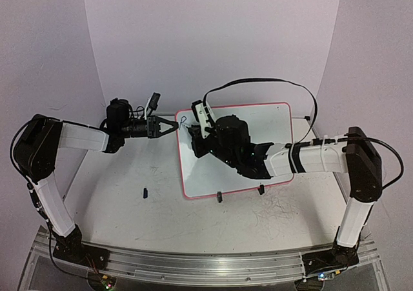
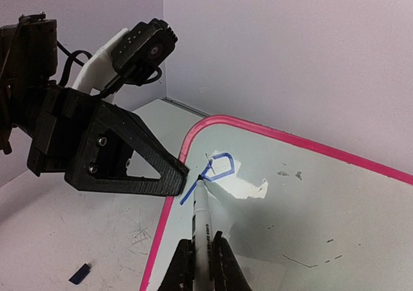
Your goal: Write a sentence on the whiteboard
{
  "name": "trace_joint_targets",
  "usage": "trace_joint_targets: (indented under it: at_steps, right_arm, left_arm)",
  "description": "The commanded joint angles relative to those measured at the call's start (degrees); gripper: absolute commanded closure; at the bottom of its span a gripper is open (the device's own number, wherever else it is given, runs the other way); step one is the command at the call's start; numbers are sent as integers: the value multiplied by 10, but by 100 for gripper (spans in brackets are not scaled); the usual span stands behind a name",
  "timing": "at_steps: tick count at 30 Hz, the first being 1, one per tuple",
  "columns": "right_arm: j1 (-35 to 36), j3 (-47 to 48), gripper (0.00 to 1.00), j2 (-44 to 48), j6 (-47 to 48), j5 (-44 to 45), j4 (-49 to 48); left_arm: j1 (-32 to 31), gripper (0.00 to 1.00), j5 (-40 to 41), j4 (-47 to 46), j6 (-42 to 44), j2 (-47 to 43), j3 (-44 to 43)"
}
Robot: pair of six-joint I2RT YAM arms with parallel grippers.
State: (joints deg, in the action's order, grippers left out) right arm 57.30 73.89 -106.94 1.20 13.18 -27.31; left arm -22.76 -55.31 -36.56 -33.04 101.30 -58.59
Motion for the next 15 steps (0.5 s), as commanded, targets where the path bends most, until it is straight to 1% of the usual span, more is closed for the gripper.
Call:
trace_joint_targets:
  at_steps: [1, 6, 8, 15]
  right_arm:
    - [-1, 13, 100, -7, -8, 26, 12]
    - [-1, -2, 100, 7, -8, 54, 10]
    - [-1, -8, 100, 12, -27, 63, 10]
    - [-1, -24, 100, 22, -30, 79, 9]
  left_arm:
    - [-5, 100, -24, -22, -14, -14, -15]
    - [-5, 100, -24, -21, -14, -12, -16]
    - [-5, 100, -25, -22, -14, -12, -15]
    - [-5, 100, -24, -21, -14, -12, -15]
